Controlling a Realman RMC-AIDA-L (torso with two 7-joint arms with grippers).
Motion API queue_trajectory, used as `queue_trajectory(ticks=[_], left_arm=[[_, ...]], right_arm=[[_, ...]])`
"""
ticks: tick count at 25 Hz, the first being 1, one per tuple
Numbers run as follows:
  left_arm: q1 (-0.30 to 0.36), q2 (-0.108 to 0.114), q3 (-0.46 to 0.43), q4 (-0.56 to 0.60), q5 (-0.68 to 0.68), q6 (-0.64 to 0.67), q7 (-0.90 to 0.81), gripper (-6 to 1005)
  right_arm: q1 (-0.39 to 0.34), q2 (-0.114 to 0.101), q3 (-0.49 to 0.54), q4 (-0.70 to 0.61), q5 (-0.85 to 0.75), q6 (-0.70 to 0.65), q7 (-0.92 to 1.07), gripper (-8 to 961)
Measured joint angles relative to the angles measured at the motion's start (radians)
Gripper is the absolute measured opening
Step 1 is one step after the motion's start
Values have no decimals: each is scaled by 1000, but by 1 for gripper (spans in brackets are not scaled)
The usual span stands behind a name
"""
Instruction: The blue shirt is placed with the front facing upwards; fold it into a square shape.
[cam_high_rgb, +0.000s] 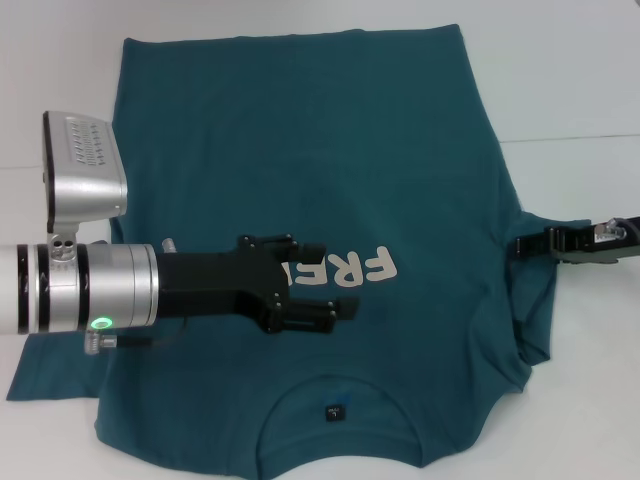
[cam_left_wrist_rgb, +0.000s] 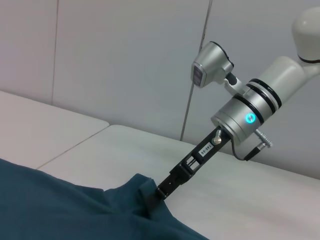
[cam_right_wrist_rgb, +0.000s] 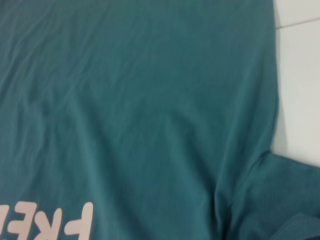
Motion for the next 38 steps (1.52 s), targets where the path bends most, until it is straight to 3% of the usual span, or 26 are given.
queue_trajectory(ticks=[15, 27, 30, 38], left_arm=[[1, 0, 0, 0, 1, -1, 0, 874], [0, -2, -1, -1, 1, -2, -4, 874], [1, -3, 0, -1, 1, -2, -5, 874], [2, -5, 0, -1, 1, -1, -6, 874]], right_arm=[[-8, 18, -3, 2, 0, -2, 0, 621], [-15, 19, 4, 3, 0, -10, 1, 619], [-22, 19, 7, -7, 0, -10, 6, 434], [-33, 18, 12, -11, 1, -13, -4, 412]])
